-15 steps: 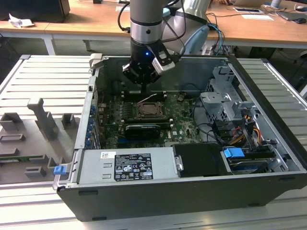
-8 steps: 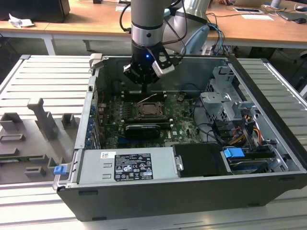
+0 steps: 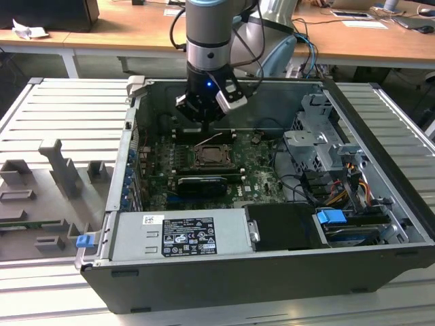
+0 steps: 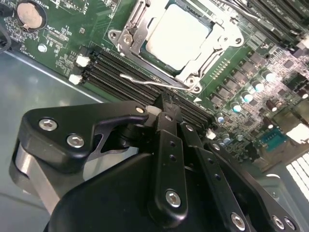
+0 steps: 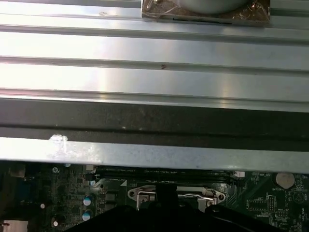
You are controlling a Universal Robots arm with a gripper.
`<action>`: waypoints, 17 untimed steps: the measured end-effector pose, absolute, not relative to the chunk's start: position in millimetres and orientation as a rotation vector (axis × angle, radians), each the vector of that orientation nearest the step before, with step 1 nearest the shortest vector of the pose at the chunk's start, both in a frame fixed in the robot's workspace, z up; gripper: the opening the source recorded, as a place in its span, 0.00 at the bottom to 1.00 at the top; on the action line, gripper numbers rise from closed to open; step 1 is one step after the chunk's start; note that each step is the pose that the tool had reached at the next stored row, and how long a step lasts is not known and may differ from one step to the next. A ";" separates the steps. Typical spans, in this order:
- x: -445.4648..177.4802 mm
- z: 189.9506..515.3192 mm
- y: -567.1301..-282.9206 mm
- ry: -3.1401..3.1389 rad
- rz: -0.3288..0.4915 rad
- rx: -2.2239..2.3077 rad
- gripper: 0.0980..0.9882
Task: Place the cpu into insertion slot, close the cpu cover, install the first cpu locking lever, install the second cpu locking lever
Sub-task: 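Install the first cpu locking lever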
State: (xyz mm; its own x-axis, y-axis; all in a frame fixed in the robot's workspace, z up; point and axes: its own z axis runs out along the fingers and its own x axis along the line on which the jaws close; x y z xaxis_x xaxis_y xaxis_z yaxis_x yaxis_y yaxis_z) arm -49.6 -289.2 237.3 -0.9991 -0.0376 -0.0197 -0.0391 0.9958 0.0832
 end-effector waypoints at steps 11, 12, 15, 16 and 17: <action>-45.0 227.9 -289.2 3.120 0.131 -0.060 0.01; -44.9 227.6 -289.2 3.120 0.131 -0.060 0.01; -44.8 227.4 -289.2 3.120 0.130 -0.060 0.01; -44.8 227.3 -289.2 3.120 0.131 -0.060 0.01; -44.7 227.2 -289.2 3.120 0.131 -0.060 0.01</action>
